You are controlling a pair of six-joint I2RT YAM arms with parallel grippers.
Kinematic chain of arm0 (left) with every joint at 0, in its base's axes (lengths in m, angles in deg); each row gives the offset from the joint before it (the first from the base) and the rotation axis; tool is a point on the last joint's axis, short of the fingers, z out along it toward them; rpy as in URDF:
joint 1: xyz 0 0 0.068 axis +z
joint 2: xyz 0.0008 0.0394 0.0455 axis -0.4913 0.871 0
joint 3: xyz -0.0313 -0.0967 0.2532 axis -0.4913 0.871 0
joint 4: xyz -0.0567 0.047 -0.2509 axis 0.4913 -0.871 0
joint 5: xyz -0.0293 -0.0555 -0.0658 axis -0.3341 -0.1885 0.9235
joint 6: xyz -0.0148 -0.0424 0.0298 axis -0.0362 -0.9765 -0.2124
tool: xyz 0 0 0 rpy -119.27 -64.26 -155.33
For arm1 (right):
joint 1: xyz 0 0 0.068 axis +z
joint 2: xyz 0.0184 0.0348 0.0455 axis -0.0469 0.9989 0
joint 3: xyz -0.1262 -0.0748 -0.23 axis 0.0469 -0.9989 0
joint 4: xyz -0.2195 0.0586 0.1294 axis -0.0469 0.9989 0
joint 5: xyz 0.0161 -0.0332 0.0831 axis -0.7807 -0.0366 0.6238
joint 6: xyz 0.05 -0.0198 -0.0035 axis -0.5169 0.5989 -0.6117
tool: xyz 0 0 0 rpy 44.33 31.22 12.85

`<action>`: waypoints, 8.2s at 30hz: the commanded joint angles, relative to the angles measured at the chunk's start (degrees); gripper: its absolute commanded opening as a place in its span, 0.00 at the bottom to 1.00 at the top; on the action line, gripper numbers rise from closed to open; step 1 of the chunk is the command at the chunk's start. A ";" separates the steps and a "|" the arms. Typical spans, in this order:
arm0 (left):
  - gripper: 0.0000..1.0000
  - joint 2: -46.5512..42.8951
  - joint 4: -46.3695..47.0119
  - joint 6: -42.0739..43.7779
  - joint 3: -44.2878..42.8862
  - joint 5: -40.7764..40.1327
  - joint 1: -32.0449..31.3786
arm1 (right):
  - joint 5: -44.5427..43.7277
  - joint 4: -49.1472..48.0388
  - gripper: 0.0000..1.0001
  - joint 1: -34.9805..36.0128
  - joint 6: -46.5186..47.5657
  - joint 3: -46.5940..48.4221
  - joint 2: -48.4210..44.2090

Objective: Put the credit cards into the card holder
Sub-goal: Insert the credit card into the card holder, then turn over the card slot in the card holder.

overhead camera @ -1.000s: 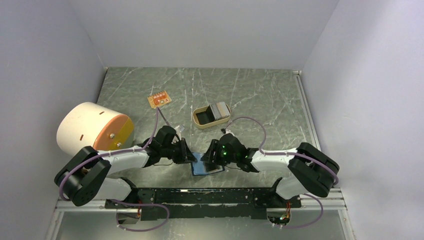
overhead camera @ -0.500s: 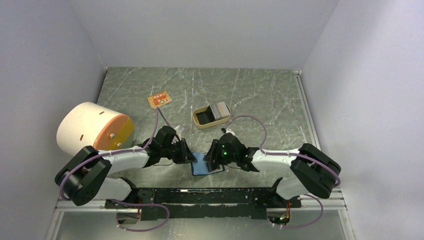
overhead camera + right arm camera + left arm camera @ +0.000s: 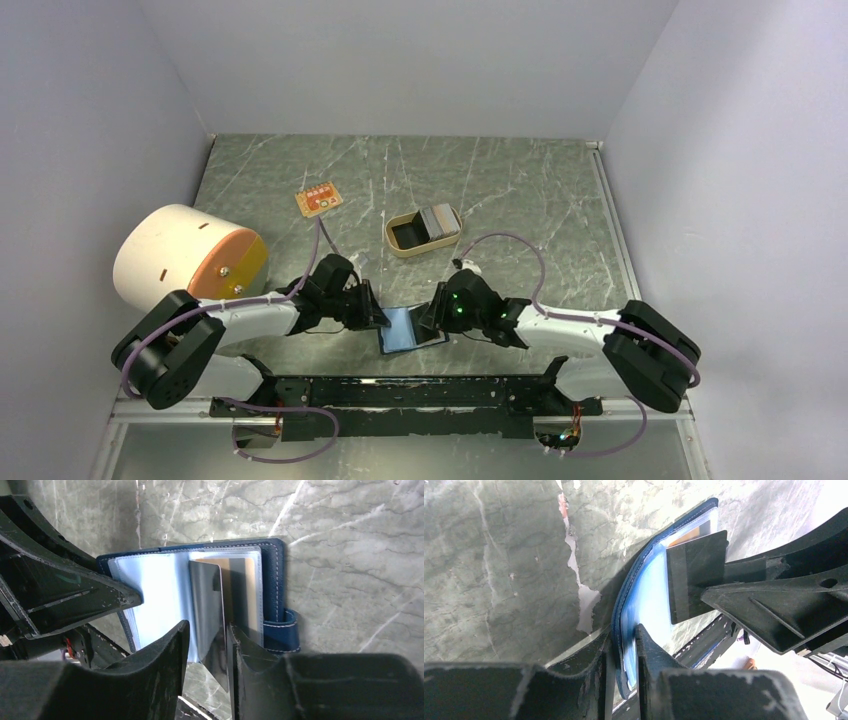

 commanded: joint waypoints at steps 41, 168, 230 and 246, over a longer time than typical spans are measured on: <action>0.17 1.91 3.21 0.41 1.46 0.30 0.32 | 2.75 -26.94 0.00 -0.39 -6.16 -11.34 1.27; 0.22 -3.68 6.61 -2.18 -0.26 7.54 0.31 | -2.37 -14.32 0.55 7.34 3.65 -0.92 5.10; 0.10 1.18 37.94 -7.41 8.33 18.88 0.54 | 1.43 -23.59 0.30 1.65 -0.03 -11.06 5.82; 0.14 2.67 42.93 -8.21 9.39 19.33 0.47 | 2.06 -24.28 0.29 1.17 0.50 -10.84 7.38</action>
